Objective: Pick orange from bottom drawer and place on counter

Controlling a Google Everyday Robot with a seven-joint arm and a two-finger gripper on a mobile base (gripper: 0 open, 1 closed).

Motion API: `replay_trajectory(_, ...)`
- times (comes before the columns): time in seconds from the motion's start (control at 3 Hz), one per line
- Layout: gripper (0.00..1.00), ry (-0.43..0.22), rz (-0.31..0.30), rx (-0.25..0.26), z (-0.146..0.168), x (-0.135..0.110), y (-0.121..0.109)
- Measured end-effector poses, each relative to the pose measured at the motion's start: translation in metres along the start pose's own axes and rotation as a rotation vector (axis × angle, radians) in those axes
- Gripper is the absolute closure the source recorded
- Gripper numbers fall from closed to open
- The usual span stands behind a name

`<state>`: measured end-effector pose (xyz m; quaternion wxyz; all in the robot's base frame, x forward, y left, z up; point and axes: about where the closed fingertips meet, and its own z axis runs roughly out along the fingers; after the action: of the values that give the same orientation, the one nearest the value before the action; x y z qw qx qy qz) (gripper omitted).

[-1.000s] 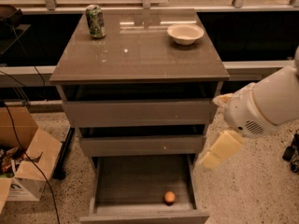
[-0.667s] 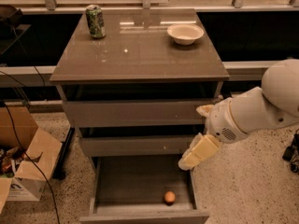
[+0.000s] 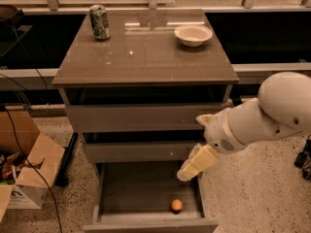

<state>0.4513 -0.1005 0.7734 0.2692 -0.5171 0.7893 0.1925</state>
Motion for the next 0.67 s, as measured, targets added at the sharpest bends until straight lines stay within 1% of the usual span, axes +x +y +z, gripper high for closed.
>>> replay_trajectory(0.33, 0.0, -0.042, -0.016, -0.048, 0.053, 0.009, 0.001)
replay_trajectory(0.67, 0.0, -0.101, -0.025, -0.098, 0.119, 0.033, -0.012)
